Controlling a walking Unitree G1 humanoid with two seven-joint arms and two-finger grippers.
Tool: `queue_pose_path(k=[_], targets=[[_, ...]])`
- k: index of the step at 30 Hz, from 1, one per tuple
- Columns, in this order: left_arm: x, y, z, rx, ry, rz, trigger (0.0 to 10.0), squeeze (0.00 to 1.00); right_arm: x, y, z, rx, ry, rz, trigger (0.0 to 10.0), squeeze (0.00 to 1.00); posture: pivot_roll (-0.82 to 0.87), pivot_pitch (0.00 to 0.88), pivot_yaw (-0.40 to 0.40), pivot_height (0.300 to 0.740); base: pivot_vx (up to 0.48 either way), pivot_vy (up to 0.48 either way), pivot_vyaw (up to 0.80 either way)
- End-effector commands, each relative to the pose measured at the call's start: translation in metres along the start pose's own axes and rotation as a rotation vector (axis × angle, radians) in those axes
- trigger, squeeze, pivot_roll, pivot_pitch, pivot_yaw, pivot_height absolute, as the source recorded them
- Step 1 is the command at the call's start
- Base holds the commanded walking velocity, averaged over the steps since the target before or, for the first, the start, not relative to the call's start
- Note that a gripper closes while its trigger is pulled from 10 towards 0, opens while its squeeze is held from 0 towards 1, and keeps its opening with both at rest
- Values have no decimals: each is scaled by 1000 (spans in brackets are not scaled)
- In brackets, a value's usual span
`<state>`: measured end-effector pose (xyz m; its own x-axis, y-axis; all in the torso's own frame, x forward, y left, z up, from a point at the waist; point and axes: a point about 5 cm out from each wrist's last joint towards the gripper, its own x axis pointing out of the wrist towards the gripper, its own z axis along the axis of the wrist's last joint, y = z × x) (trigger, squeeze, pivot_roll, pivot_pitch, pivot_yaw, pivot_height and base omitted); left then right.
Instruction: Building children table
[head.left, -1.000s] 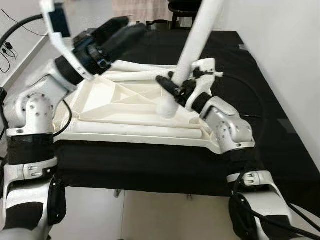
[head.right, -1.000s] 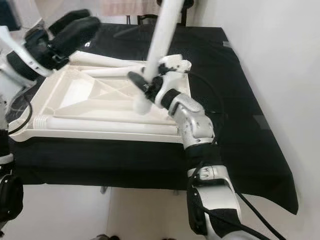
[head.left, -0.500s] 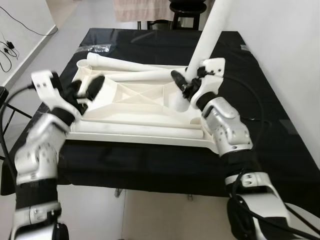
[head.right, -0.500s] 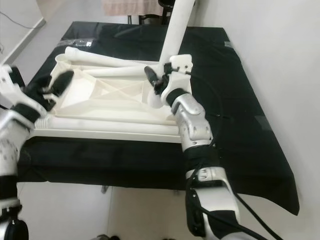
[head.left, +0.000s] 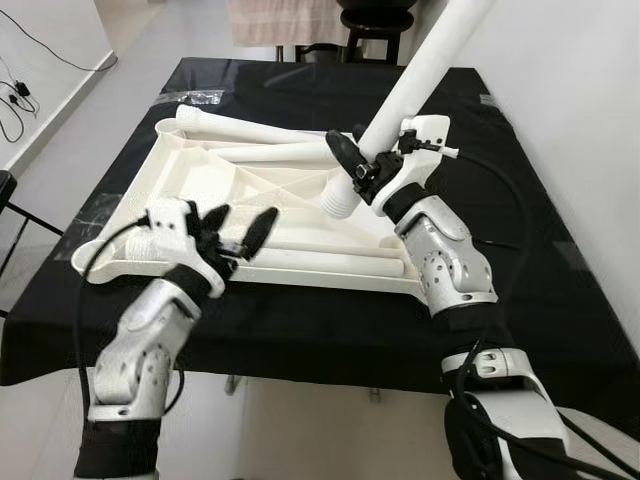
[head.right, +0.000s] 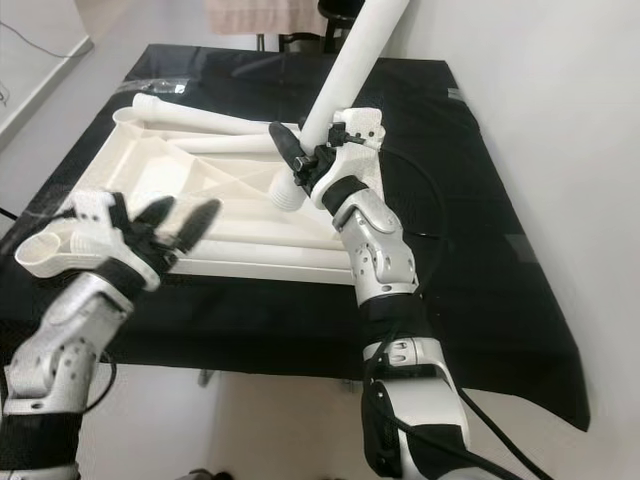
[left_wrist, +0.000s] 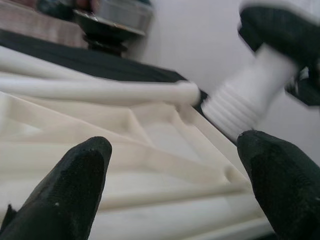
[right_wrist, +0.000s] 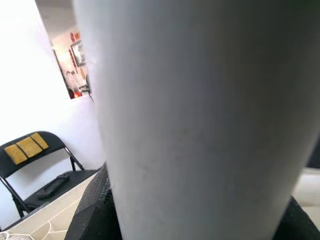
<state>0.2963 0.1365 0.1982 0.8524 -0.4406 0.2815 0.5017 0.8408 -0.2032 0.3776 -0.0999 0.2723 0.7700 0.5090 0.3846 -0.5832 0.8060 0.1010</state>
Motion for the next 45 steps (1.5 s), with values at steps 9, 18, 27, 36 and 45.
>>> queue_pose_path(k=[9,18,27,36,45], targets=[[-12,-19,-26,32,114,-21,10000,0,-13,-5,-1,-97,26,36,10000,0,10,226,-40,740,0,-50,0],[-34,-32,-40,129,202,-65,10000,0,-6,1,4,-195,80,251,10000,0,31,296,-46,740,0,0,0],[-57,-40,-32,292,236,-133,10000,0,-1,-3,23,-168,115,494,10000,0,80,389,-42,740,0,0,444],[-78,-56,-30,327,261,-167,10000,0,-16,-16,53,-43,48,787,10000,0,96,454,-21,740,0,0,0],[-88,-61,-26,387,245,-208,10000,0,-31,-29,67,-89,102,955,10000,0,108,474,-20,740,0,0,0]])
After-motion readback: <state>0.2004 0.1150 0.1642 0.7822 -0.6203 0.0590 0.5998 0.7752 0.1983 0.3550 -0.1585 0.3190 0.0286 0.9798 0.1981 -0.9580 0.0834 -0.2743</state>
